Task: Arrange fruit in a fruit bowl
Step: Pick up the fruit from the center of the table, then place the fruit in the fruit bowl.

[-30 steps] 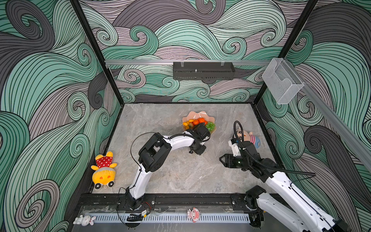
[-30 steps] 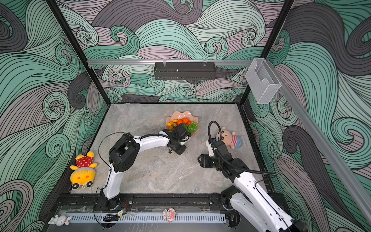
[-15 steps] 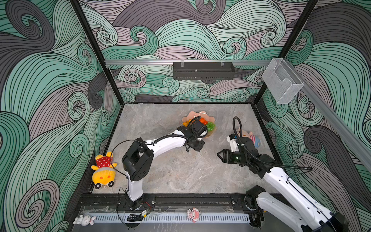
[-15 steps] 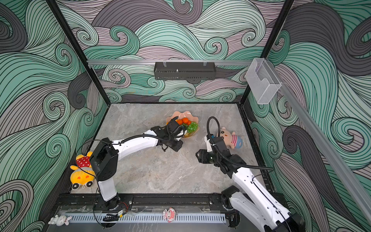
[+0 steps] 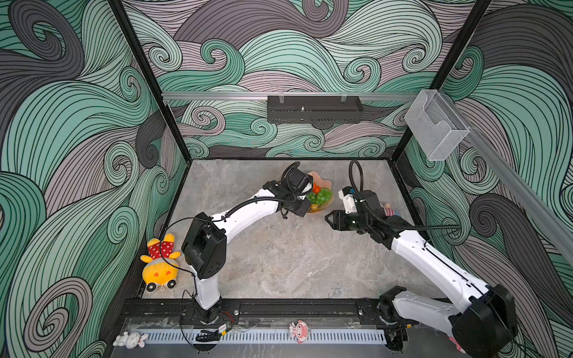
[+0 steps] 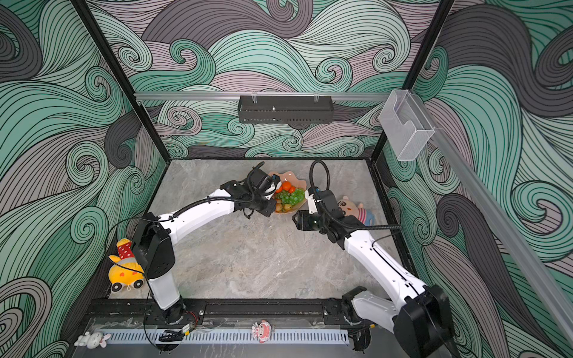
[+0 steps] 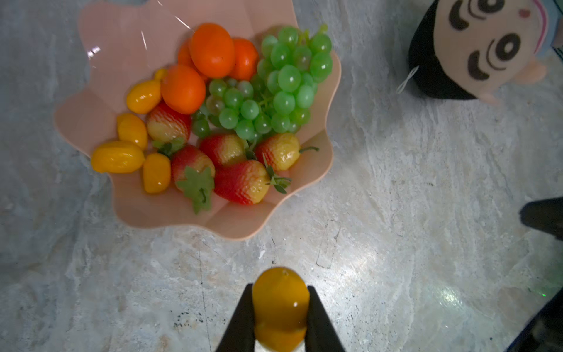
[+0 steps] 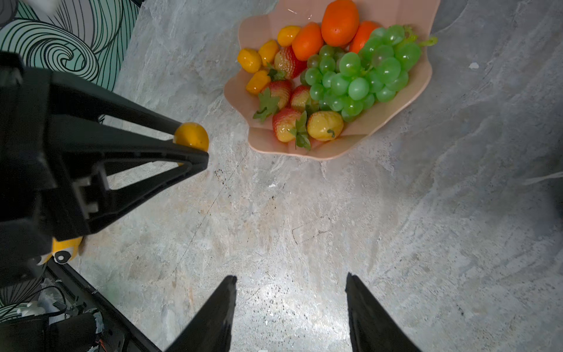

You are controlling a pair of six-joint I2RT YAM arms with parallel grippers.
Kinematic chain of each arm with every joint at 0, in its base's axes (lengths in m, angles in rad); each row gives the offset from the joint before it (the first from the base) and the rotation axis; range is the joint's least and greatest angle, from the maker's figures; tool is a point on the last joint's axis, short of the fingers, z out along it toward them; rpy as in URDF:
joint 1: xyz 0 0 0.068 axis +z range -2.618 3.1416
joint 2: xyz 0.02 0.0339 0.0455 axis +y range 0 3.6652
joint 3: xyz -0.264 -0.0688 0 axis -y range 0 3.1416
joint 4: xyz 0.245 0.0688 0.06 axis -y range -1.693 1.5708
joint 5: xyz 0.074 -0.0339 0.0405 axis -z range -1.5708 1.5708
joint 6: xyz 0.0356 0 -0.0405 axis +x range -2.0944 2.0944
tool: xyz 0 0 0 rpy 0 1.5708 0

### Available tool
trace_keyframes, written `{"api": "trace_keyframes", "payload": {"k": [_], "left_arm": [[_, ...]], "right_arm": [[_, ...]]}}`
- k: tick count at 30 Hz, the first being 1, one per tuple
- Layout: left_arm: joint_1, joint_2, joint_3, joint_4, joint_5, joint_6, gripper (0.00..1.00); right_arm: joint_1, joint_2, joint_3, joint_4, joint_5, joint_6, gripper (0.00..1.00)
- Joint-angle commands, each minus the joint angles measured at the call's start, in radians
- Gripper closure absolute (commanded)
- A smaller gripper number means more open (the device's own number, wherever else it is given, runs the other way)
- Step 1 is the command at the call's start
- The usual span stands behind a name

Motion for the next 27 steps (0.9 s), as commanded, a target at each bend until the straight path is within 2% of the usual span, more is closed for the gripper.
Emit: {"api": "trace_keyframes", "payload": {"k": [1,14,27], "left_arm": [[0.034,0.057,0.065,-0.009,-0.021,0.021,0.79],[0.134,0.293,0.345,0.002,-0.043,0.071,0.78],[0.181,0.494,0.530,-0.046,-0.098,0.055,0.77]], "right_arm": [[-0.008,0.047,0.048,0.043,0.012,-0.051,0.43],[-0.029,0.211,0.180,0.083,-0.012,-0.069,0.44],[-0.032,0.173,0.177,0.034,-0.011,-0.070,0.44]]}}
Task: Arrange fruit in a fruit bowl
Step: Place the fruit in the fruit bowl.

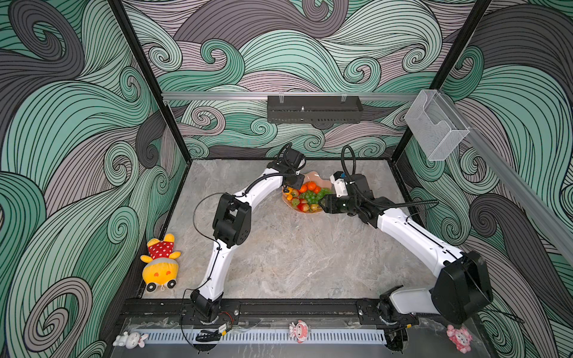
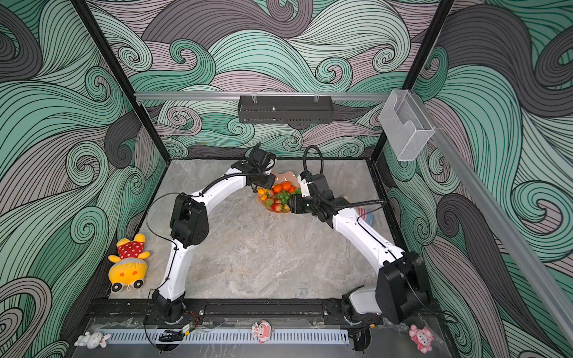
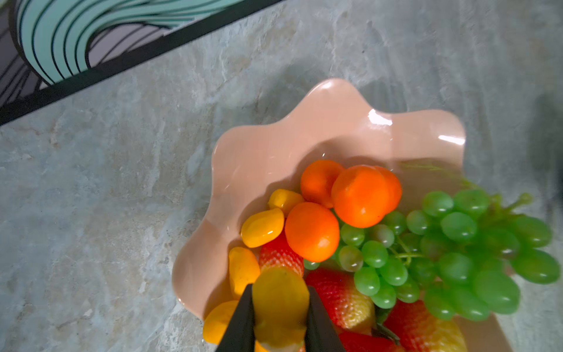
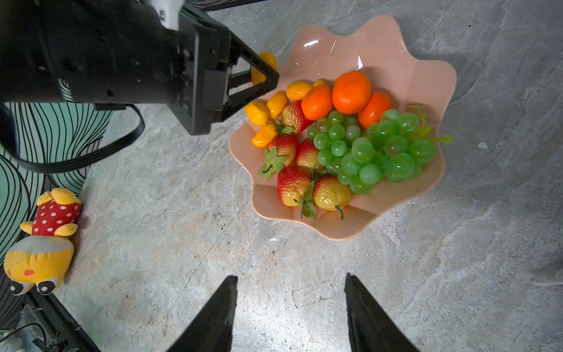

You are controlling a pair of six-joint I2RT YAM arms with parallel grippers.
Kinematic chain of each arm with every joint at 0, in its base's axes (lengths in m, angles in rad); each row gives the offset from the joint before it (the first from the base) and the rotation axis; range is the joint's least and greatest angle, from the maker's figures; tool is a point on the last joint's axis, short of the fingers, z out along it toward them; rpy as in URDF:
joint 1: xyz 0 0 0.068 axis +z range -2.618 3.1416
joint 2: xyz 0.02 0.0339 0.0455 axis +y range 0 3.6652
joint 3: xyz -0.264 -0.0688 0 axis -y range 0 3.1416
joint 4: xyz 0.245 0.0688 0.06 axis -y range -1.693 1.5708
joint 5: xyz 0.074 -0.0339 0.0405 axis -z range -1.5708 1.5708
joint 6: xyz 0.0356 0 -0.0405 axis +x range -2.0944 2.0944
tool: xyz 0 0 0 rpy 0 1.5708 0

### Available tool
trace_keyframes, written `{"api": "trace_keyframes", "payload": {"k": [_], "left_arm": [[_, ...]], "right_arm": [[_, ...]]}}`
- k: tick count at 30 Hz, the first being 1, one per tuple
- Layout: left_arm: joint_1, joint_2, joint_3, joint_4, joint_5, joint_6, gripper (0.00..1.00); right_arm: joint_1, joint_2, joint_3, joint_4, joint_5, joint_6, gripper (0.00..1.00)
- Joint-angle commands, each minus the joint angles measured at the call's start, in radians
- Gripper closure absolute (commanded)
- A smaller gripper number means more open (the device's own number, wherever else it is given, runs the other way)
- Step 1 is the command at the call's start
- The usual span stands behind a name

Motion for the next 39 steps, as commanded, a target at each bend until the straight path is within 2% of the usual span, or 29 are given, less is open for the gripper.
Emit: {"api": "trace_keyframes", "payload": {"k": [1,7,18,27,34,37,39], "left_arm": [[0.012,0.049,0.059,-0.042,-0.034,-0.011,0.77],[0.018,0.087,0.106,-0.052,-0.041,-0.013,0.73],[0.018,0.054,0.119,-0.059,0.029,-0.026,0.48],[0.019,-0.058,0.025,-0.011,0.028,-0.031,0.31],[0.017,-0.153,-0.046,-0.014,0.052,-0.039,0.25],[0.017,-0.241,-0.121,-0.021,0.042,-0.066,0.23],[0.017,-0.331,-0.230,0.023,0.013,-0.082,0.21]], "right_arm": [[-0.006,-0.039,0.003,-0.031,0.001,-0.013,0.44],[-0.007,-0.069,-0.026,-0.040,0.011,-0.016,0.44],[-0.013,-0.093,-0.062,-0.035,0.028,-0.002,0.42],[-0.017,-0.115,-0.069,-0.051,0.047,-0.006,0.41],[-0.022,-0.142,-0.088,-0.059,0.095,0.001,0.40],[-0.030,-0.169,-0.115,-0.059,0.164,0.017,0.39],[-0.041,-0.187,-0.137,-0.053,0.202,0.015,0.37]]}}
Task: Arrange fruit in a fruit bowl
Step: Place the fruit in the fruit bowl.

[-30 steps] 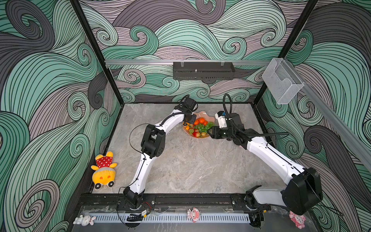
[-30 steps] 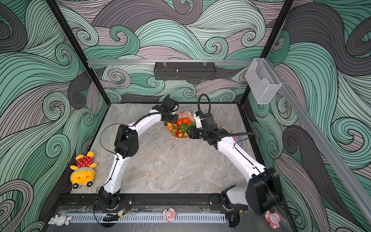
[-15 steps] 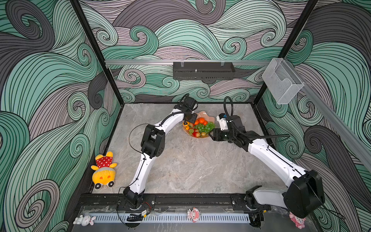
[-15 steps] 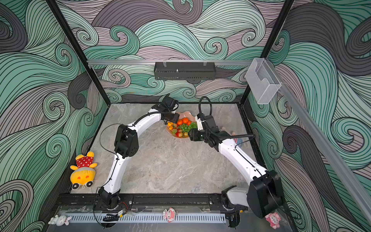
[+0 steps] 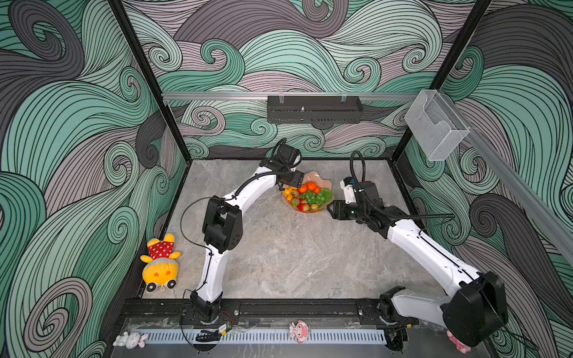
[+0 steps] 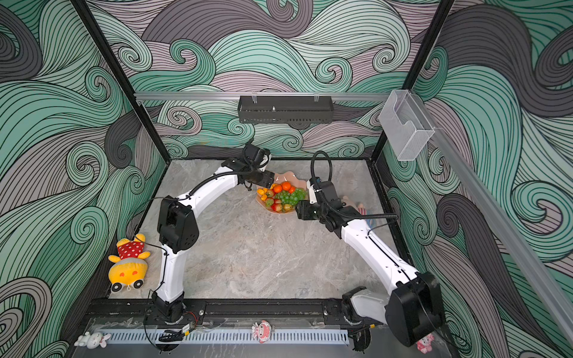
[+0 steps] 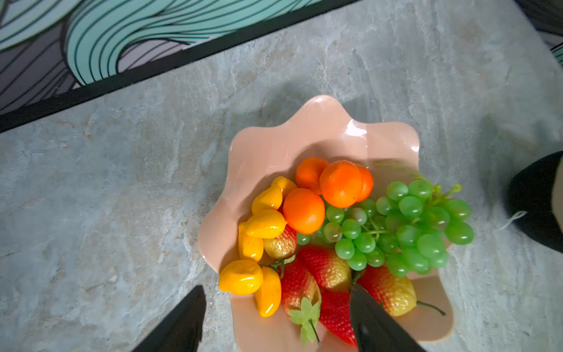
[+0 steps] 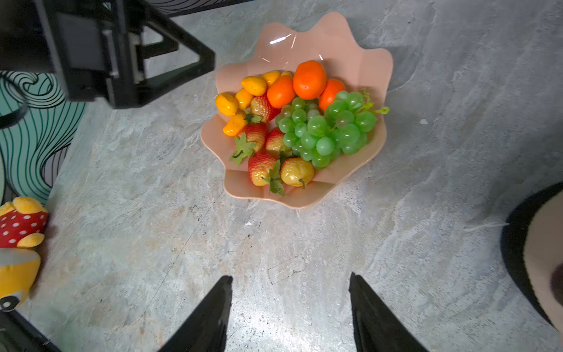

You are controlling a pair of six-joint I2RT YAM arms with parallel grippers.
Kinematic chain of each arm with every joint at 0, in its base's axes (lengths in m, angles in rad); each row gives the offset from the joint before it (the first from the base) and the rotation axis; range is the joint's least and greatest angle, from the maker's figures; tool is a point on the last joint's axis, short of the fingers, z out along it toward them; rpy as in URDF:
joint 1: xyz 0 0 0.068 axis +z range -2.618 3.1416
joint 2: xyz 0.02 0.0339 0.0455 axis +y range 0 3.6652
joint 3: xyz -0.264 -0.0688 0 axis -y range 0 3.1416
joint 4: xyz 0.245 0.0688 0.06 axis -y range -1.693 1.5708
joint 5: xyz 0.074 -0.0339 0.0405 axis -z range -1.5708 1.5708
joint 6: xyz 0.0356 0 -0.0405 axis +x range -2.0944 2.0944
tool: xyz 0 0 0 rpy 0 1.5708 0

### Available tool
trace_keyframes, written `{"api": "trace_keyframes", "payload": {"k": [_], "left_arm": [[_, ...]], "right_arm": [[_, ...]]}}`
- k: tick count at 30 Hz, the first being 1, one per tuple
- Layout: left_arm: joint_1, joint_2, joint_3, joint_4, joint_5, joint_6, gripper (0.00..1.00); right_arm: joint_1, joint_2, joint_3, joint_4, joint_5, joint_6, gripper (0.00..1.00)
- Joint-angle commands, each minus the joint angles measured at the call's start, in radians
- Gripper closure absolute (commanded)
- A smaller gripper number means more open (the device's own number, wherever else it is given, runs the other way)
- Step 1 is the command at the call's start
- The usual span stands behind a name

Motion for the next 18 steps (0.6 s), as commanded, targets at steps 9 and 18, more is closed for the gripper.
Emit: {"api": "trace_keyframes", "payload": {"k": [9,18], "left_arm": [[0.013,-0.599,-0.694,0.361,-0.351,-0.109,0.02],[0.114,-0.816,-1.023,0.516,-0.772,-0.065,0.01]], "right_arm": [[-0.063,-0.057,-0.116,0.095,0.347,-0.059,0.08],[-0.136,-0.035,-0.326,0.525,0.549,-0.301,0.01]]}}
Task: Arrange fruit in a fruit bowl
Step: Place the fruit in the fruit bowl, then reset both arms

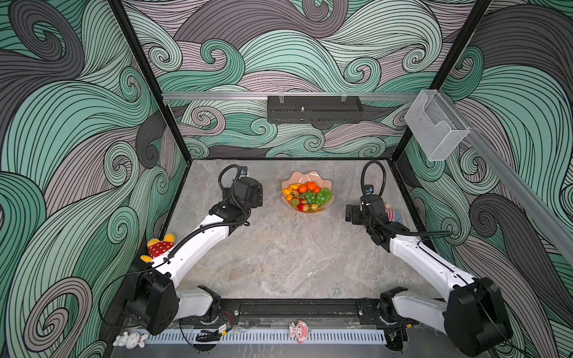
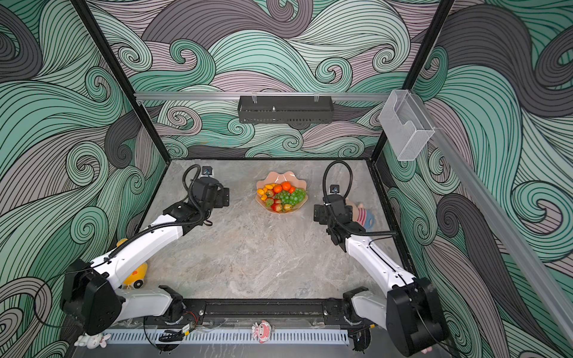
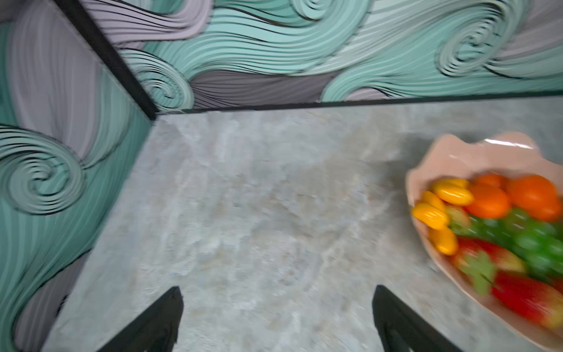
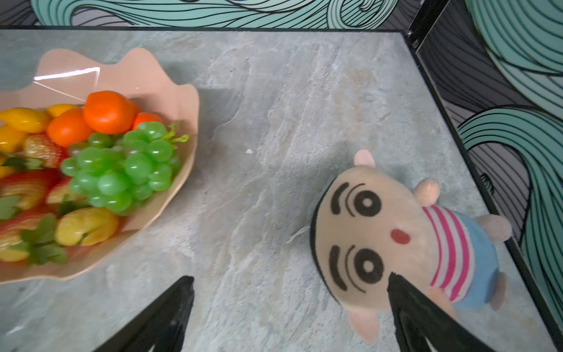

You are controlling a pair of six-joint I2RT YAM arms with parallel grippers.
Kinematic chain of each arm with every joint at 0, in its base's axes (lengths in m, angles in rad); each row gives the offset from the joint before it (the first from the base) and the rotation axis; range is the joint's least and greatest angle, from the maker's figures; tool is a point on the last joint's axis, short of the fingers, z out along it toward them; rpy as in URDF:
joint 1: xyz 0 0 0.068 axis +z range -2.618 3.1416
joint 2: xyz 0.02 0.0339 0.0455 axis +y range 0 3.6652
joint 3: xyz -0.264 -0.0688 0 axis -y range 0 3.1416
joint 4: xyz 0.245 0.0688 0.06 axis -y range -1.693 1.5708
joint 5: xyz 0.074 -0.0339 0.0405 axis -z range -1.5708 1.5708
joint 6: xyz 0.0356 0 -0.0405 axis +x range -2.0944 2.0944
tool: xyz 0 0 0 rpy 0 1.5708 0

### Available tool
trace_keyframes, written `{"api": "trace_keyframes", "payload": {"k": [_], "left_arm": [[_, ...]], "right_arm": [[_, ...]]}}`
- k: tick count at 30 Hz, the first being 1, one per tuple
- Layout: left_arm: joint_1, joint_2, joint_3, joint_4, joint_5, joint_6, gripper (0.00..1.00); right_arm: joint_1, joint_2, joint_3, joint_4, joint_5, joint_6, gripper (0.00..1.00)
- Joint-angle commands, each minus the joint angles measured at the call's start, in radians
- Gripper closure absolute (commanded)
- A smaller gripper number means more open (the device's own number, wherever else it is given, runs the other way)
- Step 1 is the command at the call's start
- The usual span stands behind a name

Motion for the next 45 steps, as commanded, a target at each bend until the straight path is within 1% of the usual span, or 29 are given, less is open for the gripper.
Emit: {"api": "trace_keyframes", "payload": {"k": [1,5,9,13,14,16,21,24,26,29,30,31,33,34,35,37,39,40,45], "left_arm": [[0.030,-0.013,-0.082,0.125,-0.210,0.072,0.01],[0.060,0.008,-0.176,0.223,-0.246,0.131,0.01],[0.094,0.035,-0.273,0.357,-0.223,0.178,0.01],[0.144,0.041,-0.382,0.511,-0.198,0.215,0.01],[0.165,0.040,-0.405,0.545,-0.174,0.212,0.02],[0.204,0.043,-0.442,0.592,-0.116,0.199,0.02],[0.285,0.059,-0.503,0.744,0.012,0.214,0.01],[0.353,0.058,-0.536,0.840,0.140,0.189,0.01],[0.391,0.079,-0.539,0.870,0.194,0.191,0.01],[0.442,0.138,-0.557,0.971,0.279,0.173,0.01],[0.455,0.185,-0.555,0.984,0.305,0.169,0.01],[0.462,0.215,-0.546,0.988,0.320,0.164,0.02],[0.474,0.266,-0.528,1.021,0.317,0.169,0.01],[0.483,0.257,-0.522,0.992,0.333,0.160,0.01],[0.485,0.239,-0.501,0.920,0.333,0.139,0.01],[0.487,0.255,-0.515,0.973,0.336,0.153,0.01],[0.487,0.240,-0.502,0.922,0.339,0.140,0.01],[0.487,0.244,-0.511,0.949,0.342,0.145,0.01],[0.485,0.239,-0.507,0.932,0.343,0.146,0.01]], "right_arm": [[-0.040,0.015,-0.040,0.208,0.068,-0.137,0.01],[-0.102,0.058,-0.079,0.270,0.034,-0.148,0.01],[-0.166,0.094,-0.132,0.363,-0.065,-0.138,0.01],[-0.185,0.143,-0.183,0.511,-0.118,-0.174,0.01],[-0.189,0.160,-0.188,0.543,-0.129,-0.179,0.01],[-0.193,0.176,-0.173,0.544,-0.148,-0.199,0.01],[-0.217,0.210,-0.198,0.689,-0.238,-0.229,0.01],[-0.245,0.239,-0.202,0.743,-0.274,-0.190,0.01],[-0.268,0.280,-0.239,0.852,-0.316,-0.172,0.01],[-0.279,0.356,-0.283,1.002,-0.351,-0.175,0.01],[-0.279,0.376,-0.288,1.042,-0.365,-0.180,0.01],[-0.278,0.374,-0.280,1.019,-0.383,-0.187,0.01],[-0.285,0.361,-0.225,0.885,-0.388,-0.178,0.01],[-0.303,0.368,-0.236,0.922,-0.419,-0.165,0.01],[-0.307,0.370,-0.244,0.941,-0.414,-0.159,0.01],[-0.304,0.361,-0.236,0.911,-0.412,-0.163,0.01],[-0.303,0.364,-0.238,0.921,-0.410,-0.165,0.01],[-0.301,0.362,-0.235,0.909,-0.408,-0.166,0.01],[-0.301,0.363,-0.236,0.916,-0.407,-0.167,0.01]]}}
